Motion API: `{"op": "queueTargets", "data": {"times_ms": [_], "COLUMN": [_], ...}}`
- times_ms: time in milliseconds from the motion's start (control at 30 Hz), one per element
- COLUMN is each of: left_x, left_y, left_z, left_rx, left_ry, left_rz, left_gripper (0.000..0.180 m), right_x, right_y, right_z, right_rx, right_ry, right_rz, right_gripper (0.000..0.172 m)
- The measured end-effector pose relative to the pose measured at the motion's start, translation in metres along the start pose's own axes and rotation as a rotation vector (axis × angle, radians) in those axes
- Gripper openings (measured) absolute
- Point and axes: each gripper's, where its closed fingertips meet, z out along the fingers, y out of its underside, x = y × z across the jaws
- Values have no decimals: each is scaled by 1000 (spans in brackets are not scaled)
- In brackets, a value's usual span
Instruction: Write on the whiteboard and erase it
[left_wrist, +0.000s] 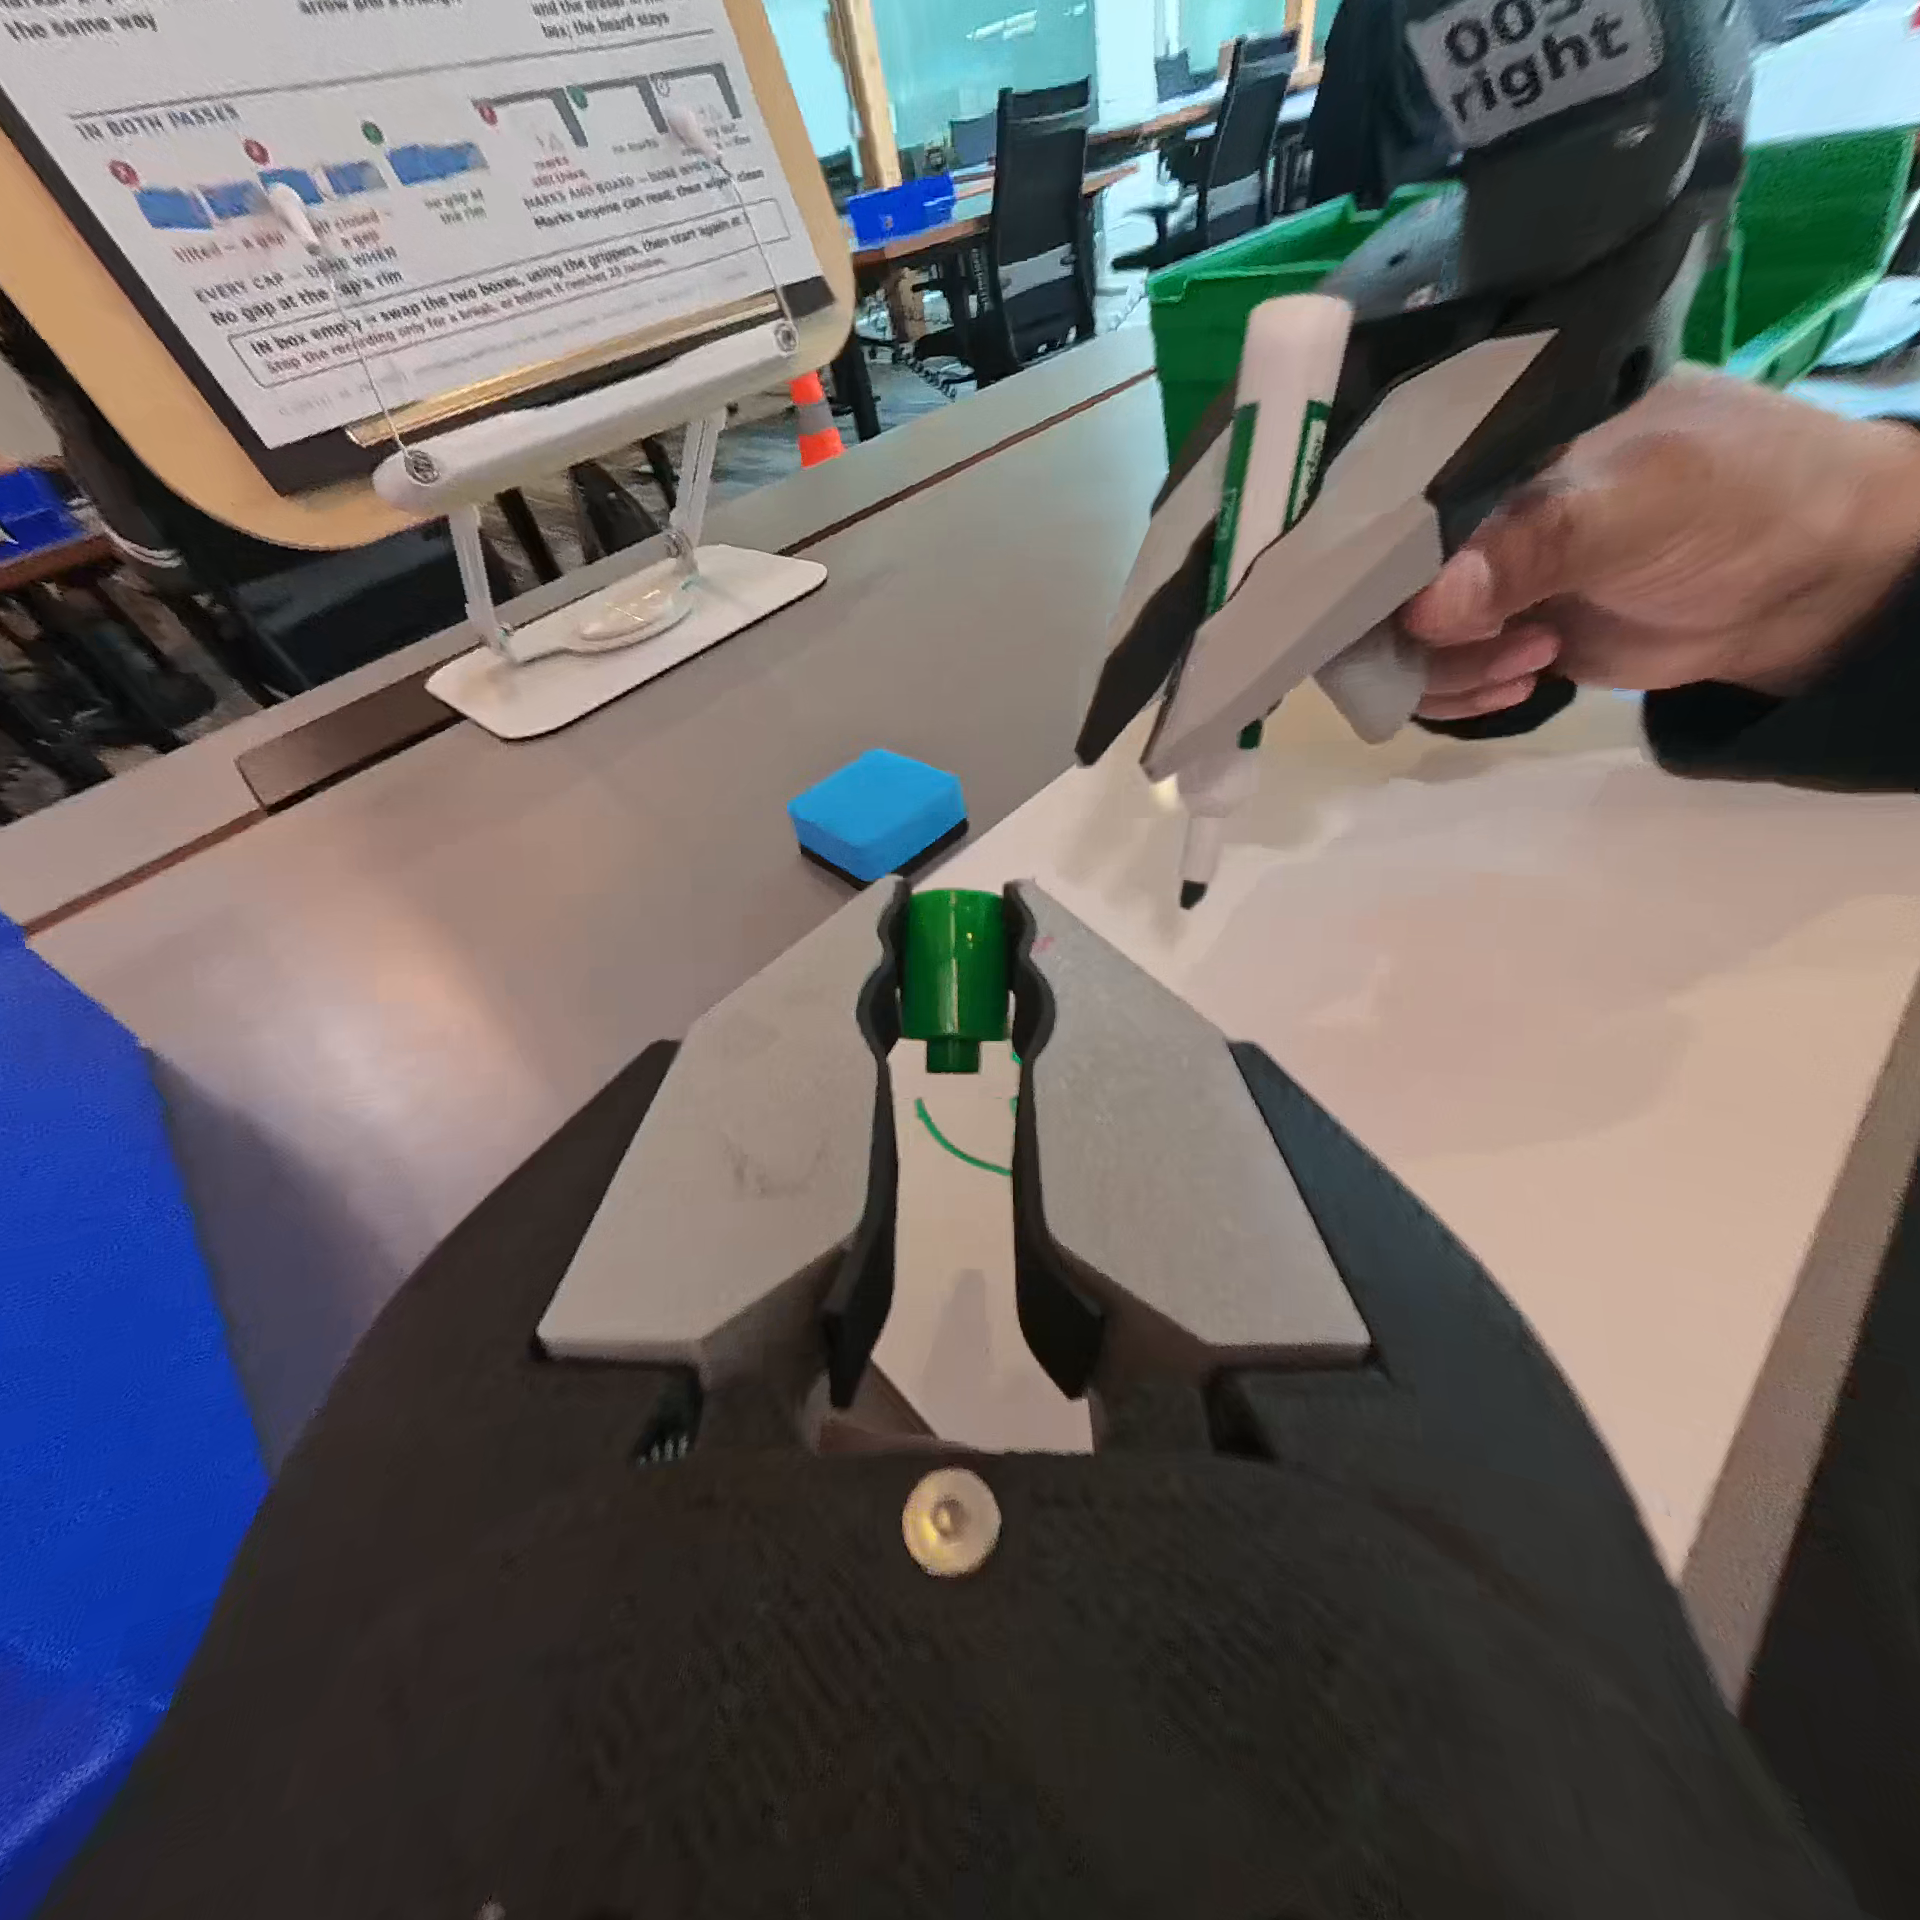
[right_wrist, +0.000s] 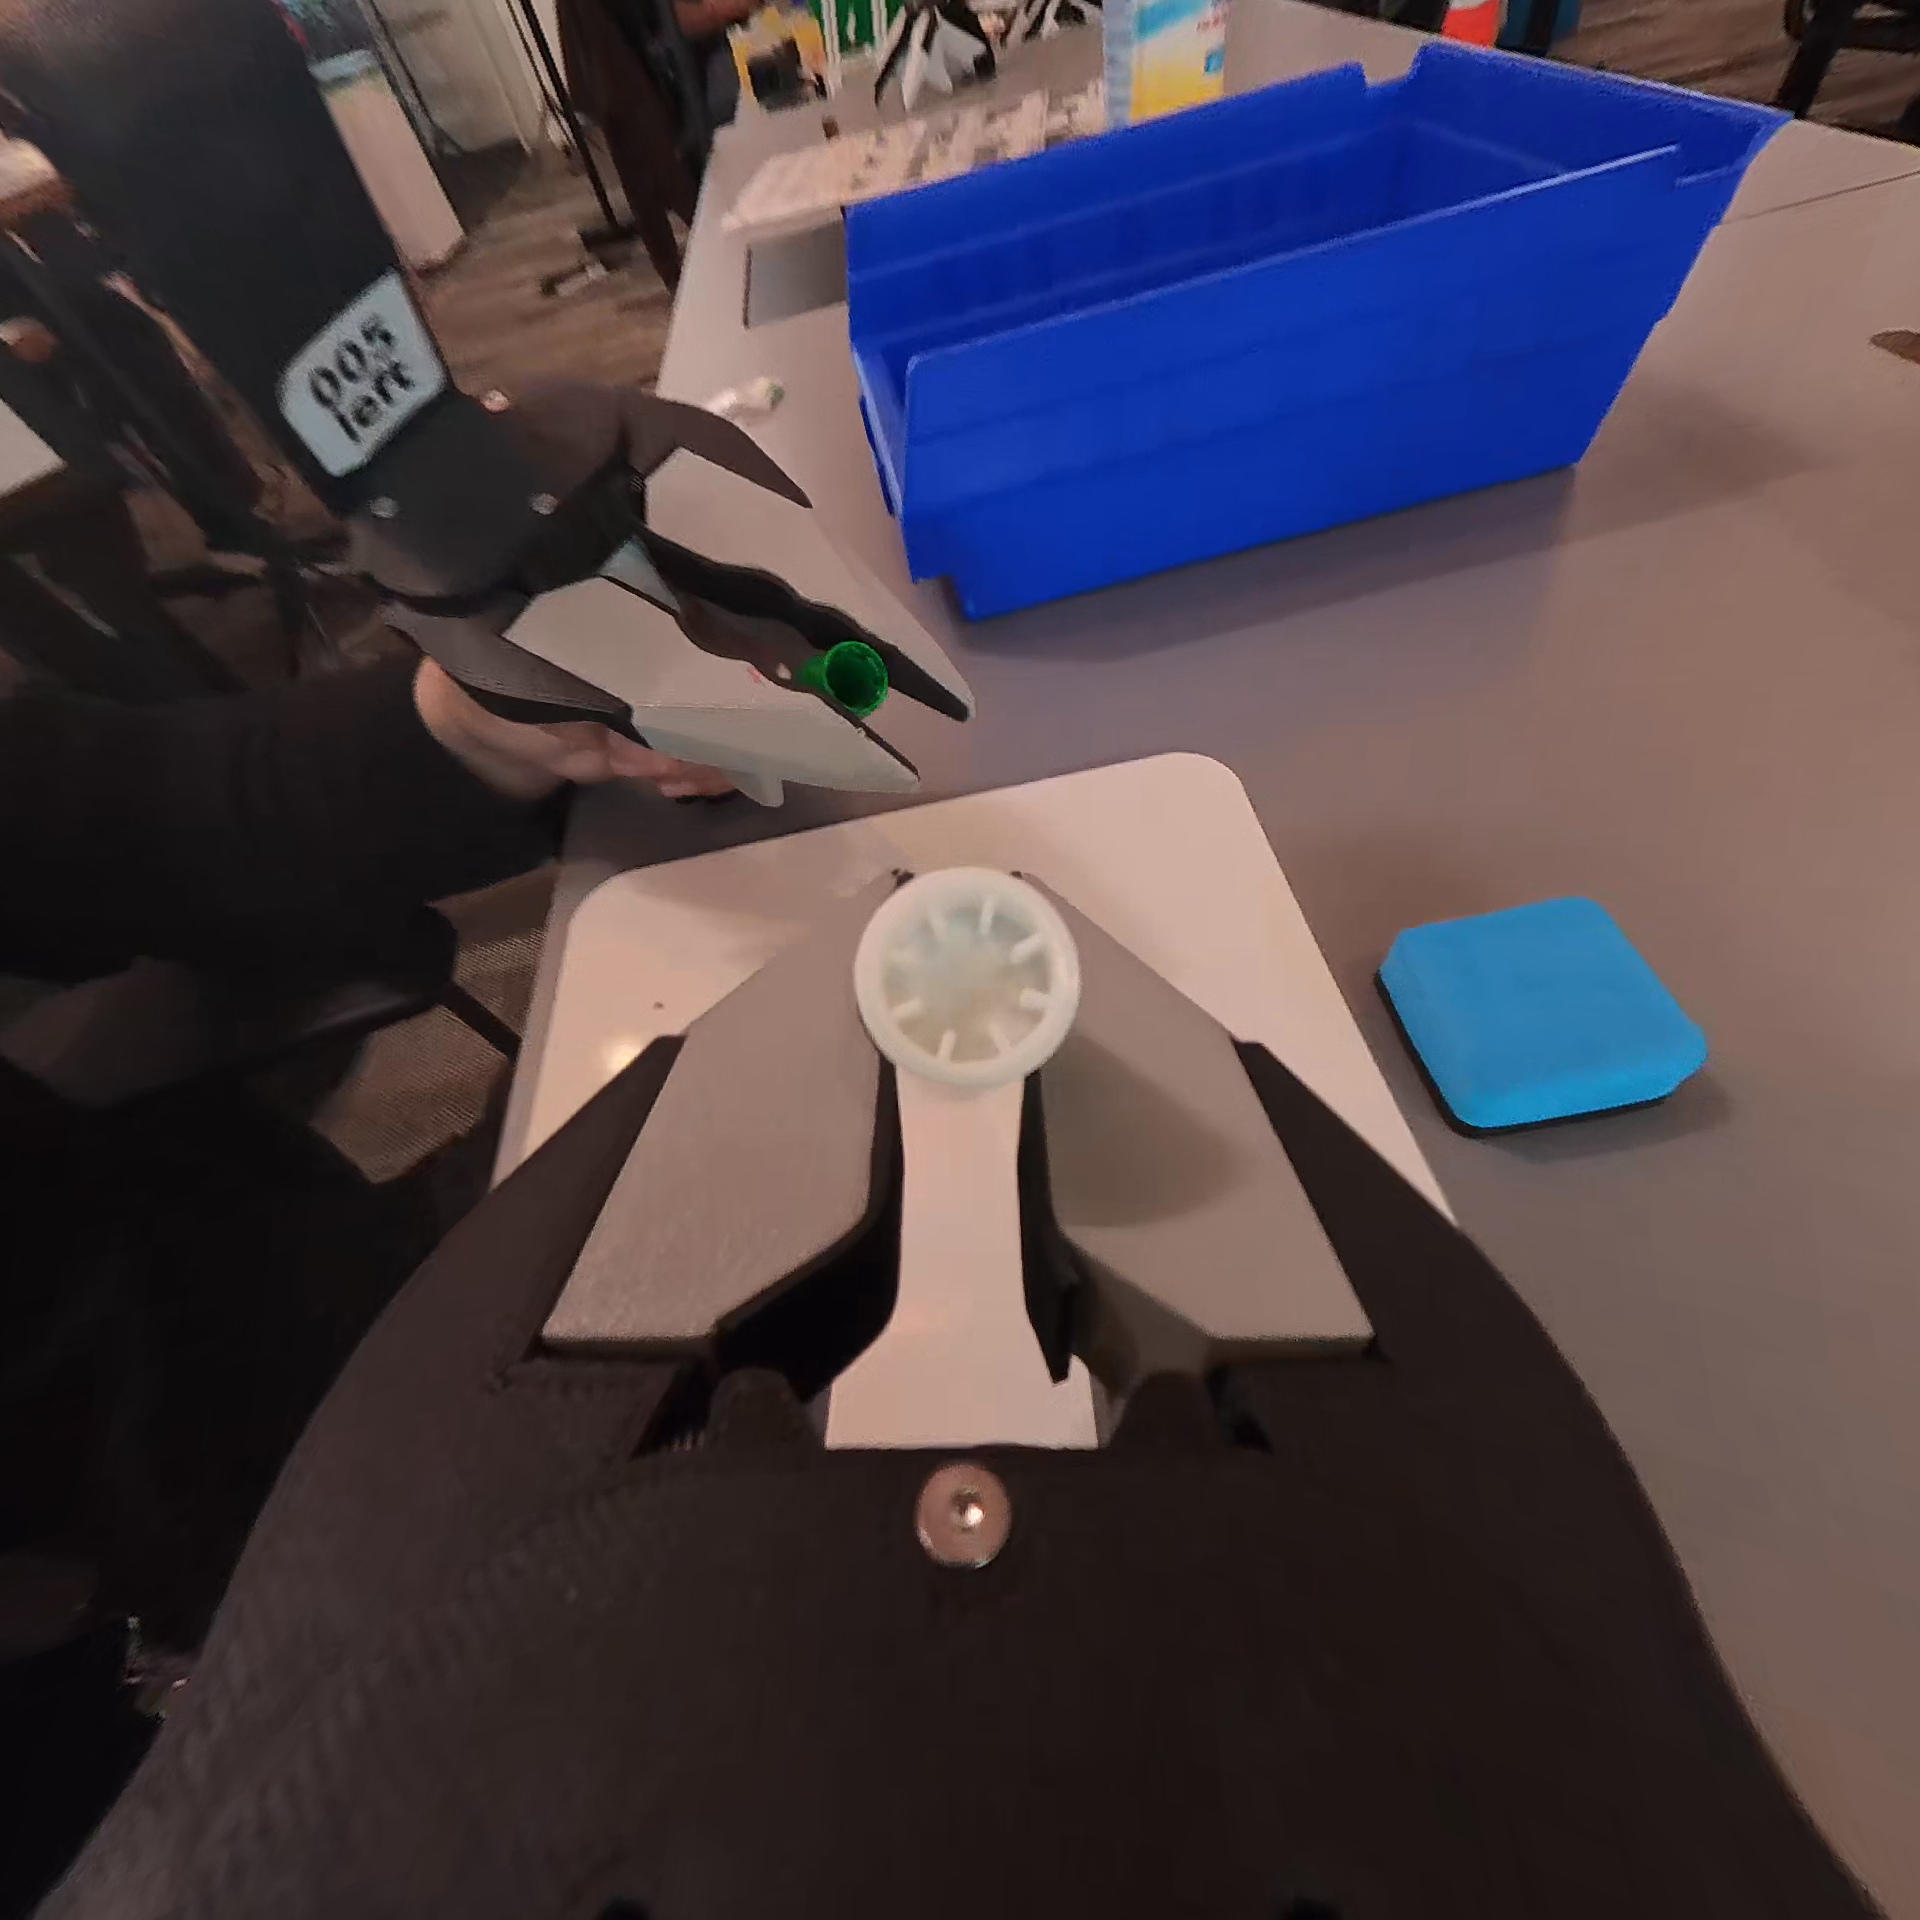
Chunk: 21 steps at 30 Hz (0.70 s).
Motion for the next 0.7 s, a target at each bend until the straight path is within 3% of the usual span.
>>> {"op": "queueTargets", "data": {"times_ms": [167,400,700], "left_x": [7,1,7], "left_y": [9,3,8], "left_z": [7,2,5], "left_rx": [-67,-8,-46], "left_ry": [34,58,34], "left_rz": [32,-45,33], "left_gripper": [14,14,14], "right_x": [10,12,10], "right_y": [11,12,6], "right_z": [7,7,-1], "right_rx": [-40,-21,46], "right_ry": [38,60,65], "right_rz": [-10,-15,-20], "right_gripper": [15,15,15]}}
